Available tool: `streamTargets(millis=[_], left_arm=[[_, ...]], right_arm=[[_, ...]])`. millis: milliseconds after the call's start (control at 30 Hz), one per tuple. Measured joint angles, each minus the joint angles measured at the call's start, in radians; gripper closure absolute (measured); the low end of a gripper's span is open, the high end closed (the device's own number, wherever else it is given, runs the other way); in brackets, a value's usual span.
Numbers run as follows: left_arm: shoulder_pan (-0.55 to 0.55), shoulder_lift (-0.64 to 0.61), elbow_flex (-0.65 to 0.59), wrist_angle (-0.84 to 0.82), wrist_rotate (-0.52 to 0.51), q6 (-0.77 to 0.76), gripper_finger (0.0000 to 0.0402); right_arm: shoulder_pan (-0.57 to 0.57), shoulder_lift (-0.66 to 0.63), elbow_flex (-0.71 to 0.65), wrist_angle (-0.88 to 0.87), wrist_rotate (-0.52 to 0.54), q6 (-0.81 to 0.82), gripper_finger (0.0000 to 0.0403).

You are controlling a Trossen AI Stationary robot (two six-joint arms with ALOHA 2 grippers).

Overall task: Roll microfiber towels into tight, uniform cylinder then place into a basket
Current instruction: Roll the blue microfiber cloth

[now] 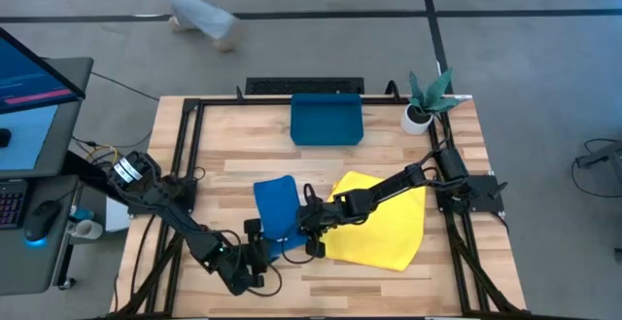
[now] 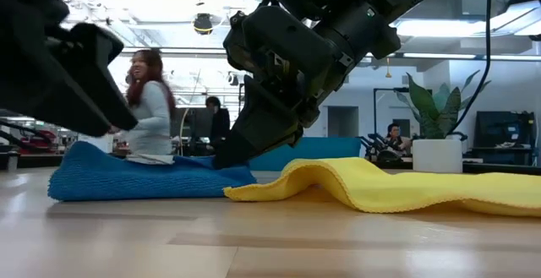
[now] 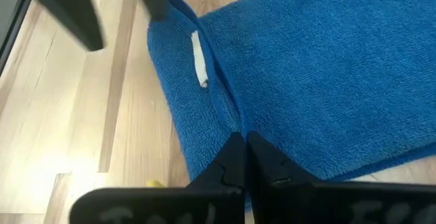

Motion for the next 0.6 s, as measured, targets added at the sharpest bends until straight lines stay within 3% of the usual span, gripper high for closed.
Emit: streamTargets(millis=[133, 333, 600], left_arm=[[-0.005, 0.0, -0.02, 0.109, 0.001, 0.06, 0.0203], [0.021, 0.0, -0.079, 0.142, 0.013, 0.015, 0.0206], [0.051, 0.0, -0.128, 0.144, 0.06, -0.065, 0.0257]], right_arm=[[0.0, 0.0, 0.0, 0.0, 0.0, 0.015, 0.0387], [0.0, 0.0, 0.0, -0.002, -0.001, 0.015, 0.0389], [0.0, 0.0, 0.0, -0.02, -0.001, 0.015, 0.039]])
